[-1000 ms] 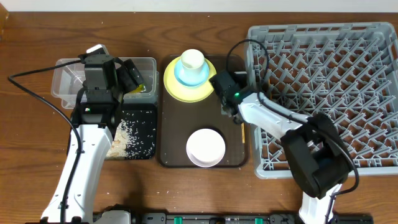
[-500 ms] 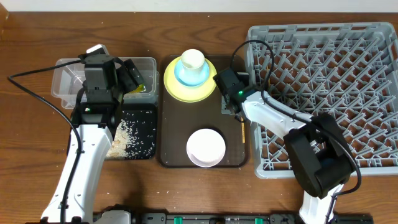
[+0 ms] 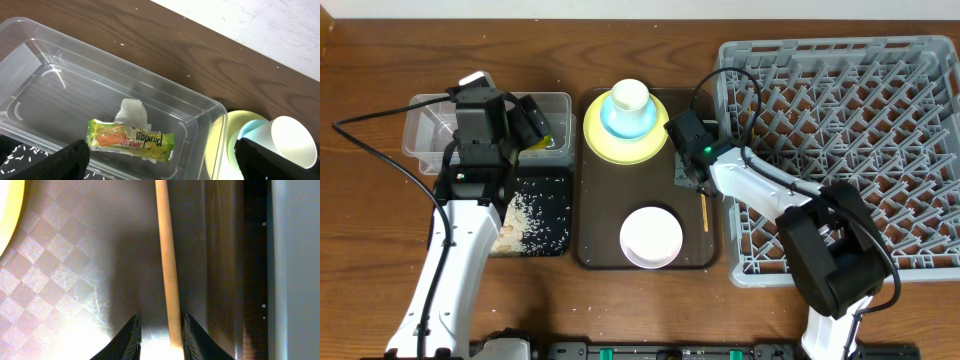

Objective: Sort waste into correct bins and load items into the dishwasher rack
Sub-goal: 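Grasp the second wooden chopstick on the brown tray with the right gripper, then carry the chopstick into the dish rack, stand it upright, open right gripper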

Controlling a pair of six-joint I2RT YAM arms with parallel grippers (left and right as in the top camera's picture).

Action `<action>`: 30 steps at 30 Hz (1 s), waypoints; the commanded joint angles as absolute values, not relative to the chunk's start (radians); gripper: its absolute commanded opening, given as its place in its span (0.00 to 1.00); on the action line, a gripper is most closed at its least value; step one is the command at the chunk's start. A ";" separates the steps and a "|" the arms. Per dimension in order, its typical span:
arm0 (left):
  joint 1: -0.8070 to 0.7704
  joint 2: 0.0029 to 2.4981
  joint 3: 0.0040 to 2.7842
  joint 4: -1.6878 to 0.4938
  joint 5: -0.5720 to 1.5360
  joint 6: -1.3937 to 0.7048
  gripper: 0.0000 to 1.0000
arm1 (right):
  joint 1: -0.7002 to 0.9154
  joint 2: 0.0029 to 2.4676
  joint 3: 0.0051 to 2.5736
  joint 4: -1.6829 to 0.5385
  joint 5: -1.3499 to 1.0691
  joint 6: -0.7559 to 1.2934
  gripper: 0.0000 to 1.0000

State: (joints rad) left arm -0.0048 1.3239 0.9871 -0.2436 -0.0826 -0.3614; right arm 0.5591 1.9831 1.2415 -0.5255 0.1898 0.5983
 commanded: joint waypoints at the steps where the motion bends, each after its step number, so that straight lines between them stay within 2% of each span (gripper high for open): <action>1: -0.003 1.320 1.005 -0.245 -0.095 -0.352 0.95 | 0.540 2.000 1.230 -0.529 0.175 0.565 0.24; 4: -0.003 1.320 1.005 -0.245 -0.095 -0.352 0.95 | 0.542 2.000 1.229 -0.541 0.175 0.559 0.22; 7: -0.003 1.320 1.005 -0.245 -0.095 -0.352 0.95 | 0.545 2.000 1.229 -0.551 0.175 0.559 0.15; 11: -0.003 1.320 1.005 -0.245 -0.095 -0.352 0.95 | 0.546 2.000 1.228 -0.559 0.175 0.559 0.11; 16: -0.003 1.320 1.005 -0.245 -0.095 -0.352 0.95 | 0.546 2.000 1.229 -0.557 0.175 0.559 0.01; 22: -0.003 1.320 1.005 -0.245 -0.095 -0.352 0.95 | 0.546 1.973 1.267 -0.554 0.168 0.494 0.01; 30: -0.003 1.320 1.005 -0.245 -0.094 -0.352 0.95 | 0.488 1.818 1.381 -0.555 0.208 0.334 0.01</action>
State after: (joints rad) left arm -0.0048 1.3239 0.9871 -0.2436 -0.0826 -0.3618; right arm 0.5320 1.9182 1.3254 -0.5583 0.1688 0.4198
